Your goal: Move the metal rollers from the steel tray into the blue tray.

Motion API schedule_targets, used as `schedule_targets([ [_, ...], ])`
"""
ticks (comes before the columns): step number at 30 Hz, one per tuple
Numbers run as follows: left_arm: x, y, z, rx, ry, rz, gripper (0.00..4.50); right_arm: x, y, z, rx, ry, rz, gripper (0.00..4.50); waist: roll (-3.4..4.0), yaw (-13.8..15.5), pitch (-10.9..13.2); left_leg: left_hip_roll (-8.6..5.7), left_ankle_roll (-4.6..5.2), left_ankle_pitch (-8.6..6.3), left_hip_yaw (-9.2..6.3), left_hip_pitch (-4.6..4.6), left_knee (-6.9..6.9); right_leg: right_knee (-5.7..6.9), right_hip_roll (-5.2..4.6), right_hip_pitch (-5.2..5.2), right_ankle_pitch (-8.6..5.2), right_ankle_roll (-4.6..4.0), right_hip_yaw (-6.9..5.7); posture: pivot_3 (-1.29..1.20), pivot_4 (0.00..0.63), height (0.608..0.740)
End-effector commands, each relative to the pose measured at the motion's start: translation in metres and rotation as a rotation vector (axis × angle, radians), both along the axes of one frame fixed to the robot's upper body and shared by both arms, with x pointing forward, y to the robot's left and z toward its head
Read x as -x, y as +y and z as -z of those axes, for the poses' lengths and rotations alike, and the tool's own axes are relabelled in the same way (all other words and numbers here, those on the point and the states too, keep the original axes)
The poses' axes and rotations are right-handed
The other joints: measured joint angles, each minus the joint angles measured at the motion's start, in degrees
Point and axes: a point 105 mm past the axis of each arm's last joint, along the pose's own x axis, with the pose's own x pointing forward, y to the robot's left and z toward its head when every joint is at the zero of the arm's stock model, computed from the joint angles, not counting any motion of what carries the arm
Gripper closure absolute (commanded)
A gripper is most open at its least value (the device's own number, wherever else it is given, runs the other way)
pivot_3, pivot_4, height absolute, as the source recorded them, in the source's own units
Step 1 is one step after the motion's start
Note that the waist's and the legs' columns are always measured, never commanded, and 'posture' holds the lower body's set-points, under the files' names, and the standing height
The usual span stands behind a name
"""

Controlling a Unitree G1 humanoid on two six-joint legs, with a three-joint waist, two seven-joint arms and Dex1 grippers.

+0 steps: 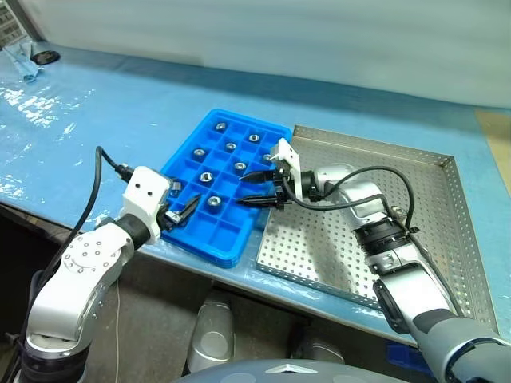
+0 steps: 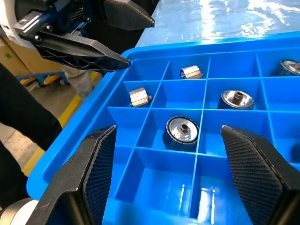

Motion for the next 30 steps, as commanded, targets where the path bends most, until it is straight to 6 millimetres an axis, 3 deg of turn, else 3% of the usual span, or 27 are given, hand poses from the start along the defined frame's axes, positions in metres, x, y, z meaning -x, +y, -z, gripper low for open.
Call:
schedule_targets([
  [1,-0.011,-0.014,-0.007,0.050,-0.055,0.056,1.08,0.001,-0.012,-0.017,-0.055,-0.035,0.063,0.88,0.01,-0.10,0.00,0.00,-0.02,0.02,0.00,0.00,0.00,0.02,0.00,-0.01,0.00,0.00,0.02,0.39,0.150,0.740],
  [7,-0.030,-0.040,-0.004,0.081,-0.067,0.184,1.08,0.000,-0.039,-0.022,-0.080,-0.060,0.234,0.88,0.02,-2.18,-0.01,0.01,-0.15,0.10,0.03,0.05,0.04,0.14,0.03,-0.02,0.00,0.00,0.06,0.27,0.150,0.740],
  [16,-0.049,-0.081,-0.004,0.126,-0.097,0.359,1.08,0.003,-0.088,-0.034,-0.095,-0.108,0.487,0.88,0.01,-8.64,-0.02,-0.02,-0.39,0.25,0.09,0.01,0.04,0.16,0.03,-0.03,0.01,0.00,-0.01,0.07,0.150,0.740],
  [20,-0.054,-0.101,-0.002,0.121,-0.111,0.451,1.08,0.007,-0.122,-0.035,-0.049,-0.110,0.630,0.88,0.01,-11.31,-0.02,-0.03,-0.39,0.25,0.13,0.04,0.02,0.15,0.05,-0.05,0.02,0.00,-0.02,0.00,0.150,0.740],
  [27,-0.058,-0.121,0.003,0.126,-0.110,0.555,1.08,0.023,-0.182,-0.020,0.095,-0.072,0.871,0.88,0.03,-14.04,-0.03,-0.06,-0.34,0.23,0.24,0.17,0.02,0.08,0.06,-0.01,0.02,0.01,0.02,-0.11,0.150,0.740],
  [30,-0.060,-0.127,0.004,0.129,-0.110,0.590,1.08,0.029,-0.193,-0.016,0.112,-0.028,0.930,0.88,0.03,-14.78,-0.03,-0.07,-0.34,0.23,0.27,0.22,0.03,0.09,0.06,0.01,0.02,0.01,0.03,-0.13,0.150,0.740],
])
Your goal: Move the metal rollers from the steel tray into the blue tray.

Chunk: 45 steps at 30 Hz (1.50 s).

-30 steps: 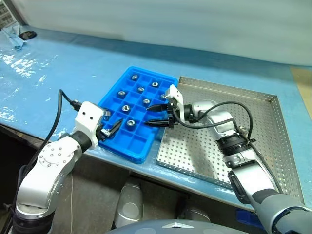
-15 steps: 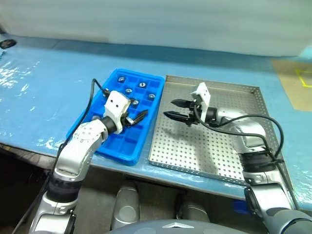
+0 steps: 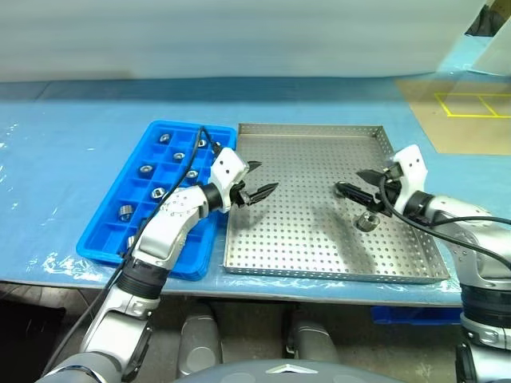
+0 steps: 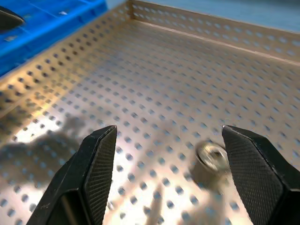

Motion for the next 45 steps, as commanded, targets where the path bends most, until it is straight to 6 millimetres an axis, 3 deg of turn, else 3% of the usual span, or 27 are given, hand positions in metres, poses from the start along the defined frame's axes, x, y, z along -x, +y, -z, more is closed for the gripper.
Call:
schedule_targets([
  [1,0.000,-0.007,-0.011,0.008,-0.058,0.049,1.08,0.007,-0.008,-0.014,0.004,-0.025,0.043,0.88,0.01,-0.55,-0.01,0.00,0.01,0.00,0.02,0.04,0.00,0.00,0.00,0.01,0.00,0.00,0.01,-0.13,0.150,0.740],
  [11,-0.001,-0.017,-0.013,0.011,-0.050,0.145,1.08,0.030,-0.020,0.014,0.007,0.140,0.089,0.88,0.03,-1.37,-0.02,-0.06,0.16,-0.09,0.06,0.03,0.00,-0.15,-0.01,0.08,0.00,0.00,0.00,-0.17,0.150,0.740],
  [20,0.007,-0.027,-0.012,-0.058,-0.068,0.260,1.08,0.026,-0.034,0.026,0.046,0.171,0.181,0.88,0.04,-1.38,-0.02,-0.05,0.18,-0.11,0.08,0.03,-0.01,-0.20,-0.01,0.09,0.00,-0.01,0.01,-0.18,0.150,0.740],
  [36,0.007,-0.029,-0.010,-0.072,-0.069,0.261,1.08,0.016,-0.019,0.047,0.044,0.253,0.140,0.88,0.06,-1.41,-0.03,-0.04,0.34,-0.20,0.09,0.04,0.00,-0.21,-0.02,0.12,0.01,-0.02,0.01,-0.18,0.150,0.740],
  [39,0.007,-0.028,-0.008,-0.093,-0.072,0.257,1.03,0.014,-0.021,0.060,0.150,0.280,0.124,1.44,0.05,-1.43,-0.03,-0.03,0.32,-0.19,0.09,0.04,0.00,-0.22,-0.02,0.13,0.01,-0.02,0.01,-0.16,0.150,0.740],
  [43,0.006,-0.026,-0.010,-0.091,-0.073,0.252,1.03,0.009,-0.018,0.059,0.132,0.276,0.112,2.79,0.05,-1.46,-0.03,-0.02,0.34,-0.20,0.10,0.26,-0.01,-0.23,-0.03,0.31,0.01,-0.01,0.01,-0.15,0.150,0.740],
  [45,0.006,-0.025,-0.009,-0.095,-0.074,0.248,1.03,0.007,-0.019,0.057,0.140,0.271,0.112,2.87,0.05,-1.46,-0.02,-0.01,0.36,-0.22,0.11,0.35,-0.02,-0.23,-0.03,0.38,0.00,0.00,0.02,-0.15,0.150,0.740],
])
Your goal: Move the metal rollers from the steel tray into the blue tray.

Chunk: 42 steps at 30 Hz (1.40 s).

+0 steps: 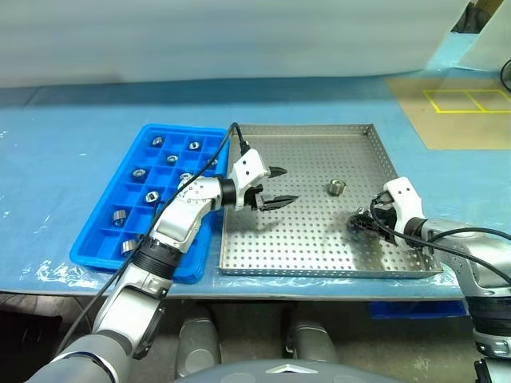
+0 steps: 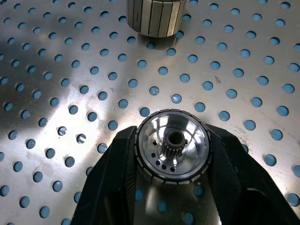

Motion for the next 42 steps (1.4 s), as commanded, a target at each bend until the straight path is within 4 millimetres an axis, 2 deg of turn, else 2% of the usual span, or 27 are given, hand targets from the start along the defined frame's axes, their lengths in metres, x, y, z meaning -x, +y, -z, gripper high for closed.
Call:
schedule_targets([
  [1,0.001,0.001,-0.010,0.007,-0.045,0.002,1.03,-0.002,-0.001,-0.001,0.017,-0.002,-0.013,2.87,0.00,0.01,0.00,0.00,0.00,0.00,0.01,0.00,0.00,0.00,0.00,0.01,0.00,0.00,0.00,-0.15,0.150,0.740],
  [6,0.001,0.003,-0.012,0.009,-0.047,-0.003,1.03,-0.007,0.001,-0.013,0.012,-0.051,-0.028,2.87,0.00,0.03,0.00,-0.01,0.01,-0.01,0.02,-0.01,-0.01,-0.04,0.00,0.02,0.00,0.00,0.00,-0.13,0.150,0.740],
  [11,0.001,0.012,-0.013,0.021,-0.042,-0.039,1.03,-0.016,0.022,-0.037,-0.053,-0.123,-0.118,2.87,0.02,-0.04,0.00,0.00,0.01,-0.01,0.04,-0.02,-0.06,-0.06,0.00,-0.03,0.01,-0.01,0.01,-0.11,0.150,0.740],
  [19,0.008,0.048,-0.011,0.014,-0.031,-0.153,1.03,-0.039,0.076,-0.070,-0.099,-0.200,-0.358,2.87,0.04,0.22,0.01,0.03,0.00,-0.01,0.06,-0.06,-0.09,-0.06,0.00,-0.09,0.01,-0.03,-0.03,0.01,0.150,0.740],
  [22,0.009,0.060,-0.014,0.035,-0.045,-0.224,1.03,-0.046,0.104,-0.078,-0.159,-0.218,-0.446,2.87,0.04,0.47,0.01,0.04,0.00,-0.01,0.03,-0.18,-0.10,-0.07,-0.02,-0.15,0.01,-0.04,-0.06,0.05,0.150,0.740],
  [27,0.016,0.075,-0.011,0.042,-0.047,-0.314,1.03,-0.055,0.144,-0.080,-0.202,-0.218,-0.556,2.87,0.04,1.18,0.02,0.04,-0.07,0.04,-0.01,-0.39,-0.06,-0.02,-0.03,-0.34,0.02,-0.05,-0.11,0.15,0.150,0.740],
  [30,0.026,0.087,-0.006,0.031,-0.033,-0.370,1.03,-0.060,0.166,-0.083,-0.220,-0.225,-0.626,2.87,0.04,1.78,0.02,0.08,-0.13,0.07,-0.01,-0.47,-0.09,0.01,-0.01,-0.44,0.00,-0.07,-0.17,0.19,0.150,0.740],
  [37,0.042,0.107,-0.004,0.022,-0.027,-0.474,1.03,-0.067,0.194,-0.088,-0.241,-0.240,-0.722,2.87,0.03,3.62,0.04,0.08,-0.04,0.02,-0.08,-0.53,-0.08,0.05,-0.07,-0.43,-0.02,-0.11,-0.19,0.28,0.150,0.740],
  [42,0.048,0.116,-0.005,0.018,-0.030,-0.527,1.03,-0.085,0.214,-0.095,-0.258,-0.262,-0.713,2.87,0.02,4.64,0.04,0.09,-0.06,0.02,-0.12,-0.54,-0.08,0.15,-0.06,-0.49,-0.03,-0.11,-0.20,0.36,0.150,0.740],
])
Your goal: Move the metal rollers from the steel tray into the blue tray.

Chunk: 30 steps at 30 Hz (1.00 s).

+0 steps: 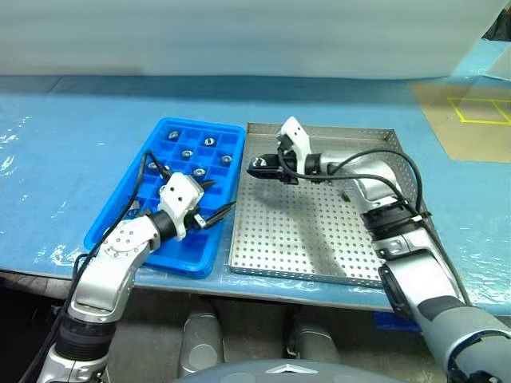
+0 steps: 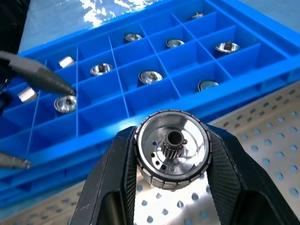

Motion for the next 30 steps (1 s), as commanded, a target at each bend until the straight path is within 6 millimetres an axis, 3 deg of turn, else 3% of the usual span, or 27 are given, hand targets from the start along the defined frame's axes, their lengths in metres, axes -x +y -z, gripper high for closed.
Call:
schedule_targets([
  [1,0.006,0.005,-0.015,0.008,-0.055,-0.029,1.03,-0.010,0.015,-0.018,-0.016,-0.067,-0.014,2.87,0.00,0.35,0.00,0.01,0.00,0.00,0.00,0.00,0.00,0.02,0.01,-0.03,0.00,0.00,0.01,0.36,0.150,0.740],
  [13,0.023,0.019,-0.015,-0.002,-0.041,-0.122,1.03,0.005,0.052,-0.007,0.029,-0.025,-0.209,2.87,0.00,2.62,0.01,0.06,-0.01,0.00,-0.14,-0.24,-0.02,0.03,0.02,-0.17,-0.05,-0.07,-0.02,0.47,0.150,0.740],
  [22,0.040,0.027,-0.009,-0.012,-0.012,-0.176,1.03,0.019,0.066,0.001,0.060,-0.010,-0.323,2.87,0.01,4.59,0.01,0.08,-0.01,-0.01,-0.17,-0.33,-0.02,0.03,0.02,-0.25,-0.07,-0.06,0.03,0.53,0.150,0.740],
  [30,0.045,0.030,-0.008,-0.011,-0.006,-0.195,1.03,0.014,0.063,0.022,0.175,-0.024,-0.320,2.87,0.02,7.08,0.02,0.09,-0.01,-0.01,-0.17,-0.37,-0.03,0.05,0.04,-0.34,-0.07,-0.06,0.07,0.56,0.150,0.740],
])
